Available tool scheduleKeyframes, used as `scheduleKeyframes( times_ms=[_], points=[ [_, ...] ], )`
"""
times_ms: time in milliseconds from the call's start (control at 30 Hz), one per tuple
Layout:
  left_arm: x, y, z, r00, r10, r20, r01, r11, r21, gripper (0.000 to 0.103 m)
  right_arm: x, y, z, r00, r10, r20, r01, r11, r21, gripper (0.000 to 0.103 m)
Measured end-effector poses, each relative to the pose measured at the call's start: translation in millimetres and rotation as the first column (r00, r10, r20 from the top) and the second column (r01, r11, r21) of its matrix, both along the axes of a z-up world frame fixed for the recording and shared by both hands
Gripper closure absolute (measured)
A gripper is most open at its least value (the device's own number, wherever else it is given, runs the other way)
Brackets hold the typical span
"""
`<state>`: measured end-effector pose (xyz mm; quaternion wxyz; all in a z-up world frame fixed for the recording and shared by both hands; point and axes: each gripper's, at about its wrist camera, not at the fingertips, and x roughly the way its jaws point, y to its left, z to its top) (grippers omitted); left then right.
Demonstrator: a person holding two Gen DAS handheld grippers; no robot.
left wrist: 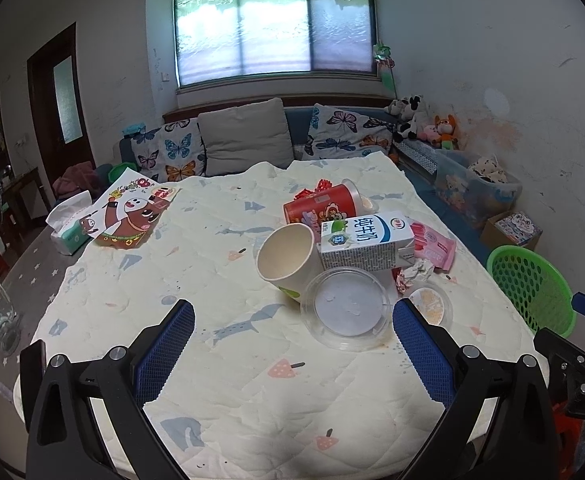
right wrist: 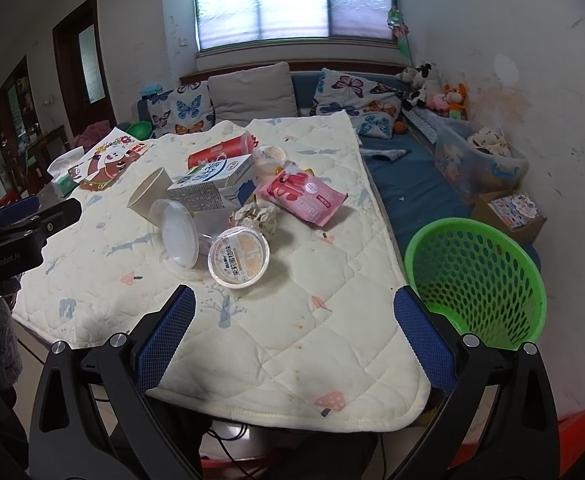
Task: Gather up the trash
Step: 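Reach the right gripper to the round pudding cup and grasp it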
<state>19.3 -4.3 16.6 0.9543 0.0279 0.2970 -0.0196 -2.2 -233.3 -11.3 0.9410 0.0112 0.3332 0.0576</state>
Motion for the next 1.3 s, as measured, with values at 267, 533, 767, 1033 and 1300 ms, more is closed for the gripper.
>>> scheduleKeyframes(
  times_ms=[267, 533, 767, 1033, 1300],
  points=[
    [4.2, 11.2, -4.7, 1.000, 0.026, -0.013, -0.026, 1.000, -0.006, 0.007, 15.1, 5.2, -10.4, 0.999, 0.036, -0.022, -0.035, 0.999, 0.030, 0.005],
    [12.3, 23.2, -12.0, 0.998, 0.048, -0.034, -0.048, 0.999, -0.011, 0.007, 33.9, 22.2, -27.1, 0.993, 0.099, -0.059, -0.097, 0.995, 0.035, 0.007],
    [20.1, 29.5, -20.0, 0.996, 0.060, -0.061, -0.061, 0.998, -0.018, 0.007, 56.3, 36.6, -44.1, 0.985, 0.146, -0.094, -0.143, 0.989, 0.038, 0.007],
    [32.2, 35.6, -29.8, 0.993, 0.064, -0.095, -0.067, 0.997, -0.028, 0.007, 85.4, 47.1, -64.9, 0.978, 0.166, -0.130, -0.167, 0.986, 0.000, 0.009],
    [43.7, 33.3, -40.5, 0.991, 0.038, -0.129, -0.044, 0.998, -0.041, 0.007, 106.1, 59.2, -77.7, 0.972, 0.186, -0.145, -0.197, 0.978, -0.066, 0.012]
  ],
)
